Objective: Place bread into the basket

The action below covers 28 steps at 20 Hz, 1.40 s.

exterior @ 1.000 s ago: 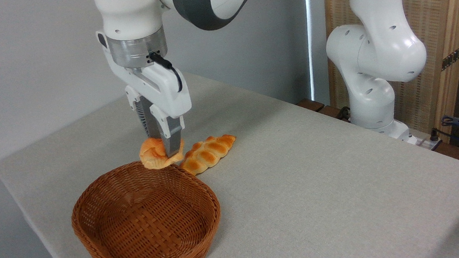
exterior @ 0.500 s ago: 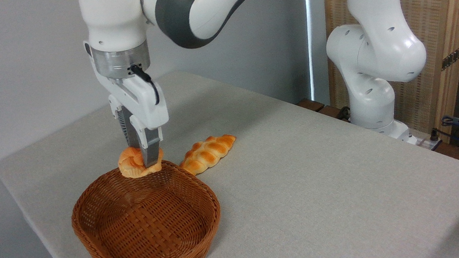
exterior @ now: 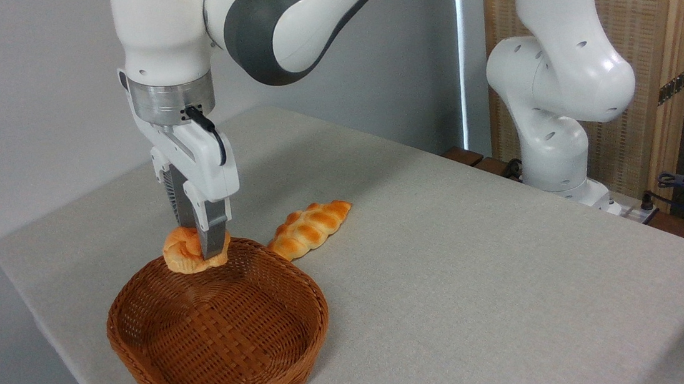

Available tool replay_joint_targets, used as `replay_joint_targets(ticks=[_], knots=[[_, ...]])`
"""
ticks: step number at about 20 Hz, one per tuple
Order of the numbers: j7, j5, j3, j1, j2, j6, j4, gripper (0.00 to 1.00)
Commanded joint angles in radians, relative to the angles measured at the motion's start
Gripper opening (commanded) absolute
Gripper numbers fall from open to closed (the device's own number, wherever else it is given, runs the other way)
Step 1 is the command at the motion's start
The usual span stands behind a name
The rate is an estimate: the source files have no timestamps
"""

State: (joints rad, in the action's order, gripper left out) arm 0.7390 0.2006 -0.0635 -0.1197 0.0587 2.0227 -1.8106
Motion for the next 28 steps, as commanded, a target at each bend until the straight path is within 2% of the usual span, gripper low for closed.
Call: replay_joint_targets(ticks=[1, 13, 18, 20, 22, 24, 25, 28], knots=[[0.013, 0.022, 0.002, 0.002, 0.007, 0.01, 0.014, 1.0], [0.013, 0.017, 0.002, 0.002, 0.006, 0.01, 0.014, 1.0], [0.0, 0.011, 0.016, 0.005, -0.028, -0.009, 0.014, 1.0], [-0.004, 0.011, 0.028, 0.015, -0.051, -0.054, 0.014, 1.0], [-0.004, 0.01, 0.071, 0.014, -0.072, -0.094, 0.017, 1.0], [-0.004, 0.008, 0.089, 0.015, -0.088, -0.165, 0.057, 1.0], [-0.004, -0.003, 0.111, 0.015, -0.088, -0.223, 0.097, 1.0], [-0.004, -0.044, 0.113, 0.014, -0.083, -0.343, 0.175, 1.0]])
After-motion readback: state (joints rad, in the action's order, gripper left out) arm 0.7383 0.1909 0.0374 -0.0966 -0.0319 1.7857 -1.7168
